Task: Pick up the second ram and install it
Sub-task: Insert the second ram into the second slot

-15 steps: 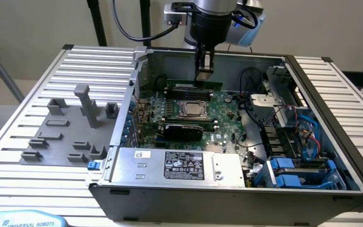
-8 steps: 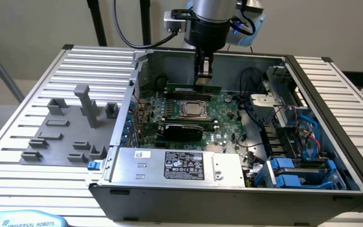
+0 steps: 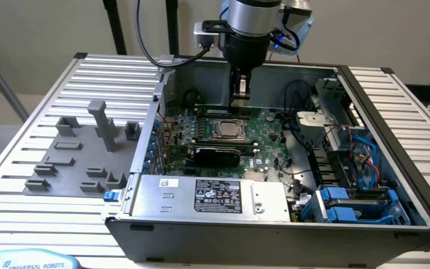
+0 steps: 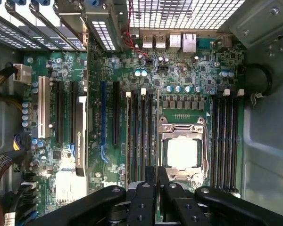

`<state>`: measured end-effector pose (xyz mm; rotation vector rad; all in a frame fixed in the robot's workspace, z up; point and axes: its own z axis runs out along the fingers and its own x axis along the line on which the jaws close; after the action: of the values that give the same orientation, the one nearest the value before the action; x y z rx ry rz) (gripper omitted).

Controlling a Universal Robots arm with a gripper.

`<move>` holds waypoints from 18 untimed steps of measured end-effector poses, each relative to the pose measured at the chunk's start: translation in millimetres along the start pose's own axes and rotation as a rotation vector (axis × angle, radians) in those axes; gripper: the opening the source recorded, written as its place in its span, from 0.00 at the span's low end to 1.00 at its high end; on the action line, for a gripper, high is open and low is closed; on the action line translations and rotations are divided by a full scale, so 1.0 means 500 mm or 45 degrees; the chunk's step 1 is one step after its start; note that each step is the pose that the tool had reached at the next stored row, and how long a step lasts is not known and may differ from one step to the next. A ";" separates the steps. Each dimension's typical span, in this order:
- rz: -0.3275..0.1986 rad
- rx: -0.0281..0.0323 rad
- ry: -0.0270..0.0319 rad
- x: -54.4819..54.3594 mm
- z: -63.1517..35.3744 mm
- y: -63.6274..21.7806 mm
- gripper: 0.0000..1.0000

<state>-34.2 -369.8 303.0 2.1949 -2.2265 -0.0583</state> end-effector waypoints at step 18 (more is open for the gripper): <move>0.031 0.0108 -0.0013 0.016 0.065 0.001 0.13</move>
<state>-36.3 -377.1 270.3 2.1720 -2.2576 -0.0497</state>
